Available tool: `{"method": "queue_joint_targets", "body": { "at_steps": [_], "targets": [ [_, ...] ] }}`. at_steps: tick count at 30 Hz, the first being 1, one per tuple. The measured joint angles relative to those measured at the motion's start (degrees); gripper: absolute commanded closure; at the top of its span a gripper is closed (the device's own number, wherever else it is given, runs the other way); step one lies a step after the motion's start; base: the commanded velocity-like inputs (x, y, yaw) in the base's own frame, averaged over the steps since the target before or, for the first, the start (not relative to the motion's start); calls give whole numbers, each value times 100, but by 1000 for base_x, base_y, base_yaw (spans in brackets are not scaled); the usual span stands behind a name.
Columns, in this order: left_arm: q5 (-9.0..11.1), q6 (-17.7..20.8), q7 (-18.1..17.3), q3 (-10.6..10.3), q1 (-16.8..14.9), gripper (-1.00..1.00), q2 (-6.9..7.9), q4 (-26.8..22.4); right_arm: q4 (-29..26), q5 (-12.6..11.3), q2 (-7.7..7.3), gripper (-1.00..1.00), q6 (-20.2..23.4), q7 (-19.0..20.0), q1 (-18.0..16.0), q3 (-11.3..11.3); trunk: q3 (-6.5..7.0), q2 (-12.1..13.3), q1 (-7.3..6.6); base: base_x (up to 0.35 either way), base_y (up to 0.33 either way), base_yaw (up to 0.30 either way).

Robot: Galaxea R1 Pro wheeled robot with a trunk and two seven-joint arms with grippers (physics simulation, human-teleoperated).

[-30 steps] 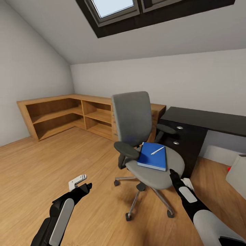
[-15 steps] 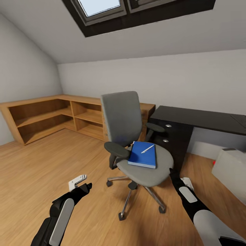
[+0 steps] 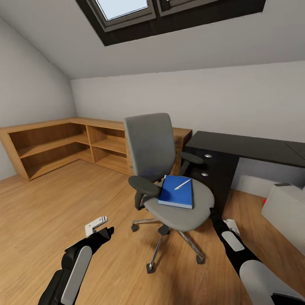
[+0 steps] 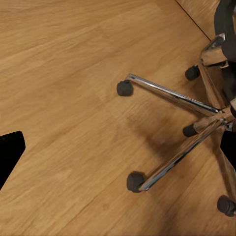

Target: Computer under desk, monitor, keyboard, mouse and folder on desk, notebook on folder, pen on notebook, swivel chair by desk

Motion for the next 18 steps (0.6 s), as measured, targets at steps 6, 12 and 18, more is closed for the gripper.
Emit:
{"method": "queue_joint_targets", "body": {
  "at_steps": [6,12,18],
  "targets": [
    [4,-1,0,0,0,-100,0,0,-210,3,-5,-100,9,-17,7,-8,0,0,0,0,0,0],
    [2,4,-4,-54,0,-100,1,8,-213,4,-10,-100,7,-7,7,-4,0,0,-3,301,0,0],
    [2,5,0,-93,0,-100,5,8,-213,5,-10,-100,6,-3,7,-4,0,0,-3,319,0,0]
  ]
}}
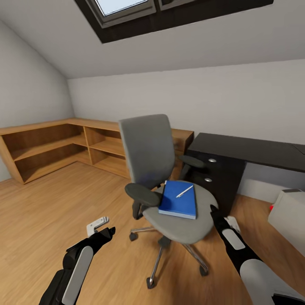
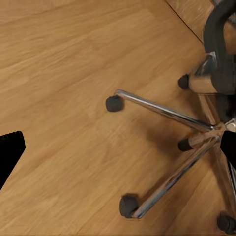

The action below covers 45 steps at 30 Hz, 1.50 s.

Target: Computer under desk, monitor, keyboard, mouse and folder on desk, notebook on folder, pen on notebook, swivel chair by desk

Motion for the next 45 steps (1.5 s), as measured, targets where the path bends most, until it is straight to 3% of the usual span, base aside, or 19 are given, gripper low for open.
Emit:
{"method": "queue_joint_targets", "body": {
  "at_steps": [7,20,45],
  "targets": [
    [-2,0,1,-5,1,-100,0,-1,1,6,-1,-100,-5,4,0,-6,0,0,3,136,0,42],
    [-4,1,-5,-8,2,-100,-6,-4,13,15,20,-100,-6,-2,-1,-7,-1,0,3,5,0,254],
    [-6,-12,3,-95,0,-100,-8,83,9,10,10,-100,-2,28,2,1,-1,0,3,283,0,230]
  ]
}}
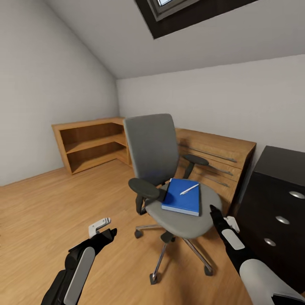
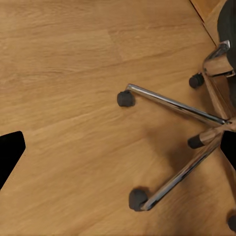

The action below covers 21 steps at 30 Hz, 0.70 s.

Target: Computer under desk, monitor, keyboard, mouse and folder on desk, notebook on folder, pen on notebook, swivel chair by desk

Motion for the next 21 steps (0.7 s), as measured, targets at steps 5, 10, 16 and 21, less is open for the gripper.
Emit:
{"method": "queue_joint_targets", "body": {
  "at_steps": [5,10,16,21],
  "targets": [
    [-1,-13,2,-4,0,-100,0,9,-6,-8,-2,-100,5,14,-1,5,0,0,1,21,0,10],
    [-1,-20,-1,-5,0,-100,0,12,-9,-9,10,-100,1,16,-1,13,1,0,1,2,0,1],
    [-9,-23,-2,-5,0,-100,0,36,-10,-6,7,-100,5,25,-2,17,1,0,1,0,0,0],
    [-9,-23,-2,-9,0,-100,0,39,-2,-3,7,-100,1,27,-2,19,1,0,2,-98,0,0]
  ]
}}
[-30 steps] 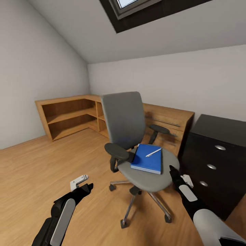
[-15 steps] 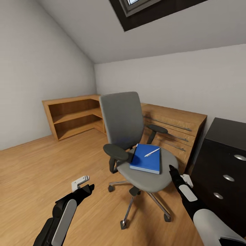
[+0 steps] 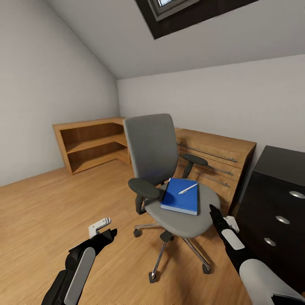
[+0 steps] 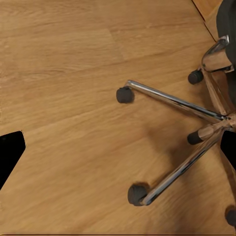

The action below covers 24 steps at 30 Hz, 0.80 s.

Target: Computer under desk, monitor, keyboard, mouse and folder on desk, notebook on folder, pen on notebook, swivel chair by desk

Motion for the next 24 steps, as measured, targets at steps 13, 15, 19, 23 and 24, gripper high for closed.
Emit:
{"method": "queue_joint_targets", "body": {
  "at_steps": [13,15,19,23,24],
  "targets": [
    [8,0,8,-197,0,-100,0,1,16,1,0,-100,1,-7,0,0,0,0,2,-318,0,0],
    [7,0,8,-197,0,-100,0,1,17,6,0,-100,1,-7,0,0,0,0,2,-334,0,0],
    [6,0,8,-198,0,-100,0,1,22,21,2,-100,-2,-7,0,0,0,0,2,-326,0,0],
    [8,0,8,-198,0,-100,0,1,26,27,7,-100,-1,-7,0,8,0,0,1,-259,0,0],
    [8,0,8,-198,0,-100,0,1,26,27,7,-100,-2,-7,0,10,0,0,1,-206,0,0]
  ]
}}
